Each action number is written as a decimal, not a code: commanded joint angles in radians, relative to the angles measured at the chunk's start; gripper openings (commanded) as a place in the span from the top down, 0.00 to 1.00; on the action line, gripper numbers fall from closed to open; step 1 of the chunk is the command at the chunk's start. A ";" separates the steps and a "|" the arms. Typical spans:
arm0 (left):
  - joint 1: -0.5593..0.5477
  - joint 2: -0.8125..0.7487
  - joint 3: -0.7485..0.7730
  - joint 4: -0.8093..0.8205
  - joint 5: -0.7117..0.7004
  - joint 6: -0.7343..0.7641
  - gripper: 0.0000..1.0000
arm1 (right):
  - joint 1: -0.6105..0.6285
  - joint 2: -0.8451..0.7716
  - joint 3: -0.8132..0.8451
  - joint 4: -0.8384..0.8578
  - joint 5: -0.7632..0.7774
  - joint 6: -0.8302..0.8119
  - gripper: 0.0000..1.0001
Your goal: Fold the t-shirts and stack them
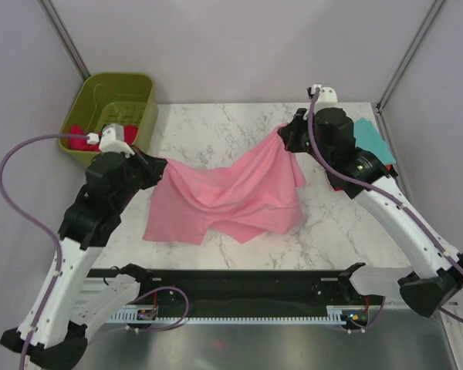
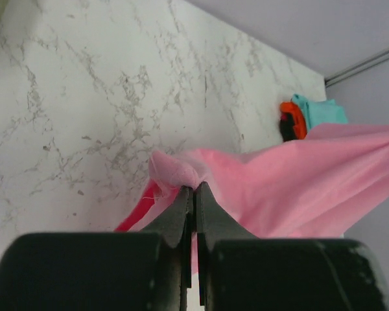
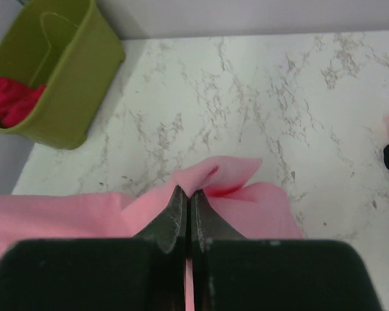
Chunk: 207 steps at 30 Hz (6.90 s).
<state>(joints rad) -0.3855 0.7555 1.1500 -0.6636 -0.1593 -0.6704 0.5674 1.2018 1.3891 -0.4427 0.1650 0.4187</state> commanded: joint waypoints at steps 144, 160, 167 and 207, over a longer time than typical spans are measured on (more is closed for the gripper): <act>0.229 0.410 -0.496 0.288 0.017 -0.089 0.22 | -0.152 0.421 -0.556 0.326 0.402 0.198 0.51; 0.231 0.564 -0.455 0.229 -0.060 -0.136 0.25 | -0.152 0.354 -0.541 0.262 0.528 0.203 0.83; 0.231 0.634 -0.457 0.283 0.006 -0.107 0.51 | -0.152 0.338 -0.550 0.268 0.508 0.207 0.83; 0.424 0.044 -0.616 0.173 -0.171 -0.271 0.98 | -0.354 0.300 -0.707 0.469 0.002 0.221 0.27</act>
<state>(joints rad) 0.0319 0.8261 0.5423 -0.4839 -0.2680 -0.9012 0.2279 1.5196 0.7033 -0.0463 0.2523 0.6136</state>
